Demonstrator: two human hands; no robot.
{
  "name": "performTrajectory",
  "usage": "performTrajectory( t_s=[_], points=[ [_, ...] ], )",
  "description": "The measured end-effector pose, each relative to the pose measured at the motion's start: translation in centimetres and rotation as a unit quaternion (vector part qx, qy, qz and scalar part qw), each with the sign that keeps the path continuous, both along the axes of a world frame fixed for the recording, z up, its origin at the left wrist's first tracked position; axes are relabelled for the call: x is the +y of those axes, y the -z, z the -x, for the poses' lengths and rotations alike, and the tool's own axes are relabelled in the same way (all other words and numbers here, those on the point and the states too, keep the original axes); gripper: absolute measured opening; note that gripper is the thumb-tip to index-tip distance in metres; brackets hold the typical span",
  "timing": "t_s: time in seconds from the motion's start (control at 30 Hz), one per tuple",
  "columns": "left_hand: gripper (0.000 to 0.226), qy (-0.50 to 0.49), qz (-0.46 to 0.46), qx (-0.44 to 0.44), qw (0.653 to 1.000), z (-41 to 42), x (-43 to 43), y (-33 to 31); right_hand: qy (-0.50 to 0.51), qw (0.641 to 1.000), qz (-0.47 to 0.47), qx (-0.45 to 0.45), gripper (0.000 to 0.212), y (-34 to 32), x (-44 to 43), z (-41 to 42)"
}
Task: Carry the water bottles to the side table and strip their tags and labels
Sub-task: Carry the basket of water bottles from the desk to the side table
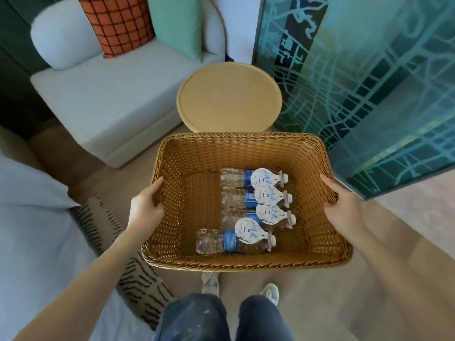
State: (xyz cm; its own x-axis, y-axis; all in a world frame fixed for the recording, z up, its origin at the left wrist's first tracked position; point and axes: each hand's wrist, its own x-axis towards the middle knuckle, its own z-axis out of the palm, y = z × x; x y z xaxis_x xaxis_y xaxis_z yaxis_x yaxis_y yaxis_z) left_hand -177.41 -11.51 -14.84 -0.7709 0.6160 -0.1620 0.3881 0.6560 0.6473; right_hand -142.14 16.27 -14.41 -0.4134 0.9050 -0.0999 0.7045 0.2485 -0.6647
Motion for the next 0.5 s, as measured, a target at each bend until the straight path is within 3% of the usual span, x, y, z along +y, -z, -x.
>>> performTrajectory(
  t_s=[0.23,0.5],
  points=[
    [0.070,-0.017,0.031,-0.006,0.999,-6.7,0.9,8.3,-0.027,0.997,0.063,0.021,0.073,7.5,2.0,-5.2],
    [0.069,-0.018,0.049,-0.017,0.998,-9.0,4.1,21.1,-0.007,0.997,0.077,-0.002,0.073,20.7,5.0,-8.0]
  ],
)
